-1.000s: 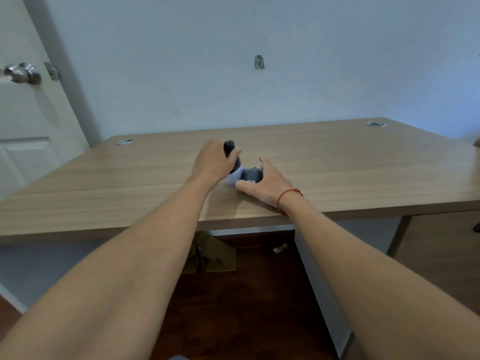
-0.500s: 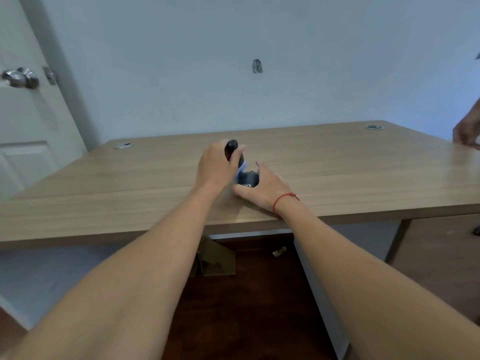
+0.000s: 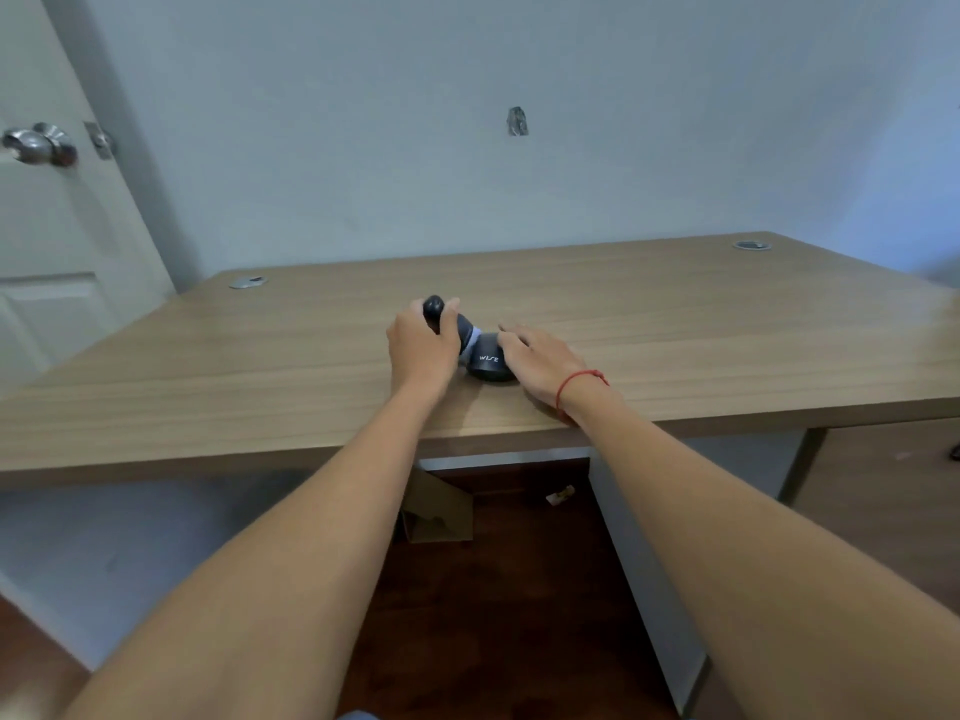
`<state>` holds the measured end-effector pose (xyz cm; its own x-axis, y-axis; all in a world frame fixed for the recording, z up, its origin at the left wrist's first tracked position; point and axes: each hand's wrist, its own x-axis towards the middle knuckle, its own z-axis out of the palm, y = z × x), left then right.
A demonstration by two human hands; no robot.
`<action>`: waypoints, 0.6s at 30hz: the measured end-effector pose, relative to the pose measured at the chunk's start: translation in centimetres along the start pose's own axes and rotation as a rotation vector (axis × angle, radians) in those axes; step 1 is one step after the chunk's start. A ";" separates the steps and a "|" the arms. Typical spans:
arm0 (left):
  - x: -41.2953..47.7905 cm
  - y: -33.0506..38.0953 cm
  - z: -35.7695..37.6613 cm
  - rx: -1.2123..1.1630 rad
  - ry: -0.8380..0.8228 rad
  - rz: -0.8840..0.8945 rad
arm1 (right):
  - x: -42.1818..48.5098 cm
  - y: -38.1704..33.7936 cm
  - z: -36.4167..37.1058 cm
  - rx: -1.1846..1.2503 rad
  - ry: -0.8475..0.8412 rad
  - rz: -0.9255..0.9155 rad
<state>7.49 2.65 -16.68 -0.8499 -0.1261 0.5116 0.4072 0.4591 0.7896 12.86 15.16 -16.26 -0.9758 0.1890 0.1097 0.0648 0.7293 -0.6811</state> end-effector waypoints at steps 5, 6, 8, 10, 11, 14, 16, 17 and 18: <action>-0.6 0.6 -0.6 -0.132 0.080 0.031 | 0.7 0.0 0.3 -0.060 0.017 -0.001; -0.7 0.7 -0.7 -0.140 0.100 0.044 | 0.7 0.1 0.4 -0.063 0.026 0.008; -0.7 0.3 -0.7 -0.089 0.121 0.043 | 0.8 0.1 0.6 -0.068 0.036 0.010; -0.7 0.0 -0.5 -0.037 0.096 0.006 | 0.7 0.2 0.6 -0.073 0.040 -0.003; -0.7 0.1 -0.6 -0.035 0.072 0.004 | 0.7 0.2 0.7 -0.072 0.040 -0.005; -0.6 0.3 -0.9 -0.161 0.069 -0.026 | 0.9 0.4 0.6 -0.043 0.037 -0.011; -0.6 0.4 -1.0 -0.212 0.108 -0.074 | 1.1 0.5 0.5 -0.033 0.041 -0.007; -0.8 0.5 -1.1 -0.174 0.115 -0.080 | 1.2 0.5 0.6 -0.030 0.042 -0.004; -0.9 0.6 -1.1 -0.139 0.112 -0.075 | 1.3 0.6 0.7 -0.029 0.046 -0.003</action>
<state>8.88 2.11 -16.29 -0.8402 -0.2559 0.4782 0.3932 0.3197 0.8621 11.51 15.38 -17.03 -0.9654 0.2166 0.1454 0.0685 0.7482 -0.6599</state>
